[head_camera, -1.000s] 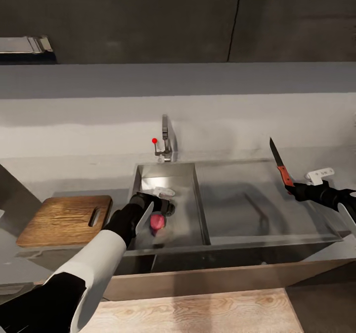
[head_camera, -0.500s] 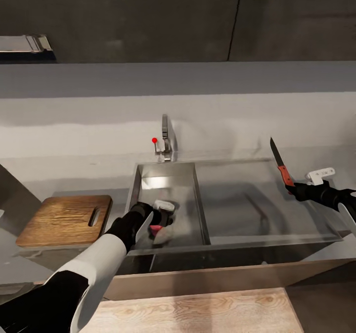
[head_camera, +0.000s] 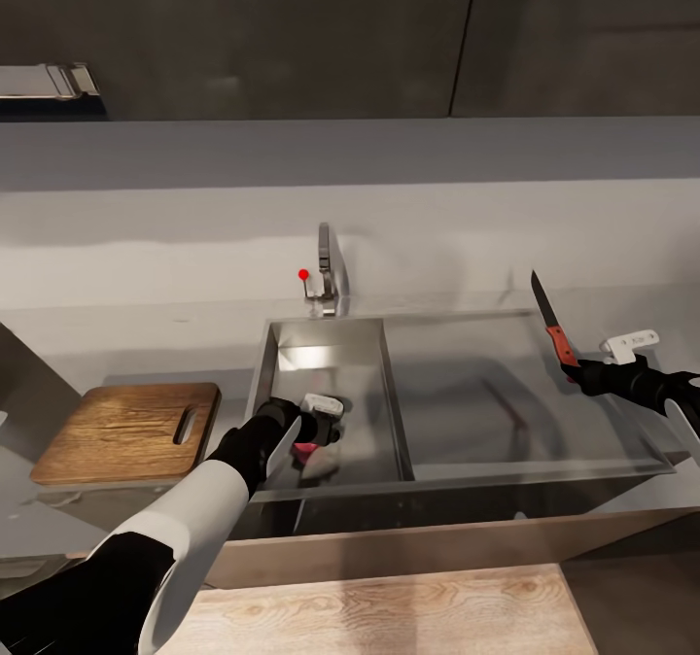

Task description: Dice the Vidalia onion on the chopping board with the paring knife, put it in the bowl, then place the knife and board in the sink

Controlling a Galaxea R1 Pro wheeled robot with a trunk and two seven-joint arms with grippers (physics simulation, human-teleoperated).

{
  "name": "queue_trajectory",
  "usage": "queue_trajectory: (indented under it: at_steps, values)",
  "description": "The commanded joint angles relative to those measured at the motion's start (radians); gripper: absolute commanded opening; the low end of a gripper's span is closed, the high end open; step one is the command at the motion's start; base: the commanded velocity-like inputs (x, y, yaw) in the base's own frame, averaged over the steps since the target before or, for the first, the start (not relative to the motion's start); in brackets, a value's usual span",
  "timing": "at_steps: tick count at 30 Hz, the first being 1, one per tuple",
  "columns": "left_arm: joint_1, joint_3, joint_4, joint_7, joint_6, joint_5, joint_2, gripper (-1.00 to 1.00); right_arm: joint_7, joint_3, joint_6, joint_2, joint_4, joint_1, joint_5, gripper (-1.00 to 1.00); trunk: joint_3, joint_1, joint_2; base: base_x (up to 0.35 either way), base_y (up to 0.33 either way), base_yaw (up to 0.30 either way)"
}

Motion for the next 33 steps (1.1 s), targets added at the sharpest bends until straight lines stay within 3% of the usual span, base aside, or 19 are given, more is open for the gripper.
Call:
queue_trajectory:
  at_steps: [1,33]
  values:
    - [-0.001,-0.002,-0.001,0.0,0.005,0.003,0.0,1.0,0.001,0.0,0.006,-0.001,-0.001,-0.001,-0.005,-1.0,-0.002,0.001,-0.002,0.0,0.0,0.0]
    - [-0.001,-0.001,-0.001,0.002,0.005,0.003,0.0,1.0,0.001,0.0,0.006,-0.001,-0.001,-0.001,-0.005,-1.0,-0.002,0.001,-0.002,-0.056,0.0,0.0]
